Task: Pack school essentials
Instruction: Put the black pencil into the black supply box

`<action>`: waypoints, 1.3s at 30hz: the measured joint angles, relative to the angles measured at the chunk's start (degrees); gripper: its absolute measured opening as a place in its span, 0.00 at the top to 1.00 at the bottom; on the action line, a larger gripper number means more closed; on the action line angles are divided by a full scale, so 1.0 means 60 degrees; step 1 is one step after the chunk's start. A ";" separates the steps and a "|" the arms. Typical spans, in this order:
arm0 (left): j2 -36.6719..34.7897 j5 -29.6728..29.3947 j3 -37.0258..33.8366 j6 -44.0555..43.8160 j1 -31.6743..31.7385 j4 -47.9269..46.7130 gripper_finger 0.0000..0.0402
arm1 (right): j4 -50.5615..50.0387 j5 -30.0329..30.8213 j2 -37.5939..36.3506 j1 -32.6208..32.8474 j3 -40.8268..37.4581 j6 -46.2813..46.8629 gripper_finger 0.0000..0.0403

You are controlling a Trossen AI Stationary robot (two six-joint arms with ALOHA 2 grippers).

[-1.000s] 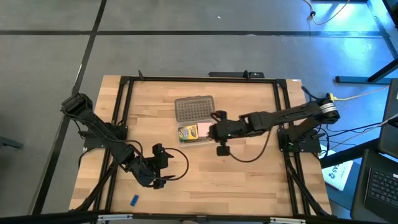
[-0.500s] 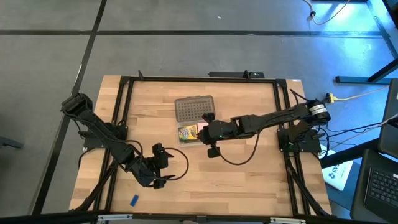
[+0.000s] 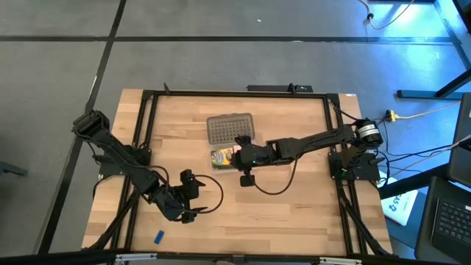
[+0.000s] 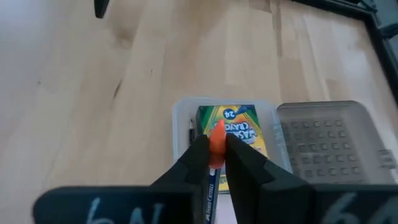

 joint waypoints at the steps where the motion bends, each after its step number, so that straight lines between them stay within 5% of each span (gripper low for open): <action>1: 0.0000 0.0000 0.0000 0.0000 0.0000 0.0000 0.02 | -0.0006 -0.0085 0.0000 -0.0006 0.0000 0.0150 0.89; 39: 0.0000 0.0007 0.0000 0.0004 0.0000 -0.0007 0.02 | -0.0251 -0.0869 0.0000 -0.0433 0.0000 0.0226 0.86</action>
